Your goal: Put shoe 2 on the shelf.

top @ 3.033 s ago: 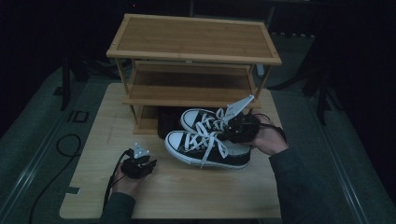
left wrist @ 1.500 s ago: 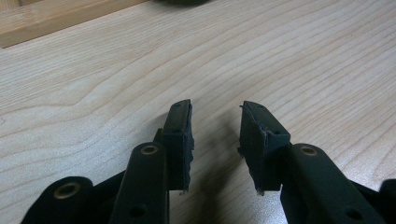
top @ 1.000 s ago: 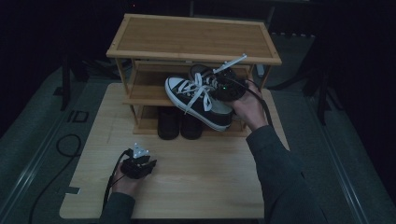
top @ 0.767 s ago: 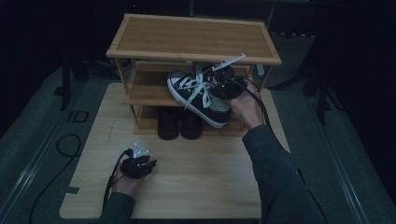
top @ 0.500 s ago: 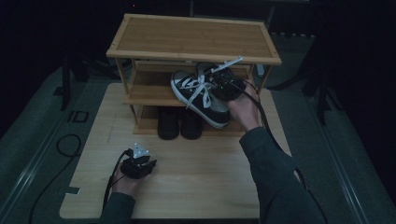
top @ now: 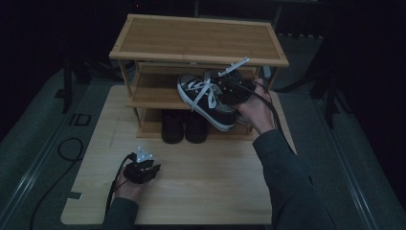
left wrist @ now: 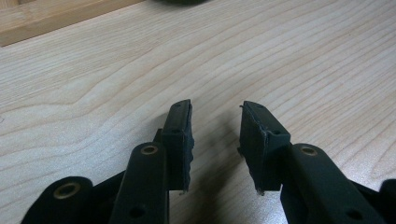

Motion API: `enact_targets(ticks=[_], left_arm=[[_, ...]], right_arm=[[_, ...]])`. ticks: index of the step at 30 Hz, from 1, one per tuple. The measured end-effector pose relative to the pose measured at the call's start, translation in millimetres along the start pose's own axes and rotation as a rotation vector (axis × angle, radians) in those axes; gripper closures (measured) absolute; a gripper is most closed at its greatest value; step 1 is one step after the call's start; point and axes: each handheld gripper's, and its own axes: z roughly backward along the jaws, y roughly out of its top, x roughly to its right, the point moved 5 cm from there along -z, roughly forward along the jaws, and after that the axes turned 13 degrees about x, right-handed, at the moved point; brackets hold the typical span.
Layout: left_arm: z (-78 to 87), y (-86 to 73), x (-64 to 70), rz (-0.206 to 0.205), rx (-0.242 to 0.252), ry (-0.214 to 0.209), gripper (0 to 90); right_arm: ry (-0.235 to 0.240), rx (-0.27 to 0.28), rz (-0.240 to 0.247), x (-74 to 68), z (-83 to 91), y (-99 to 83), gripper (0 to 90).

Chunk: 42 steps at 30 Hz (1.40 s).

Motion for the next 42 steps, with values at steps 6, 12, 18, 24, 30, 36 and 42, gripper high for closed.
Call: enact_targets(ticks=[6,12,18,24,30,36,42], left_arm=[[-0.1,0.2,0.4,-0.001,-0.003,0.001,63.5],[0.2,1.0,-0.1,0.009,-0.015,-0.001,62.4],[0.1,1.8,-0.3,0.007,-0.024,0.004,62.3],[0.9,4.2,0.5,0.001,-0.029,0.005,62.2],[3.1,10.5,1.7,-0.003,-0.016,0.0,62.3],[5.4,20.3,2.0,0.004,0.003,-0.009,62.3],[6.6,36.6,1.9,-0.004,0.028,-0.013,63.8]], right_arm=[[0.02,0.027,-0.003,8.7,14.2,1.5,57.5],[0.065,0.066,-0.003,14.0,23.3,-5.3,57.9],[0.086,0.102,-0.006,17.8,33.0,-8.0,58.7],[0.094,0.129,-0.003,20.3,44.0,-7.2,64.6],[0.109,0.176,-0.01,21.7,54.6,-8.9,84.0],[0.134,0.201,0.007,17.4,63.8,-12.0,89.9],[0.152,0.217,0.014,13.8,71.6,-16.8,90.0]])
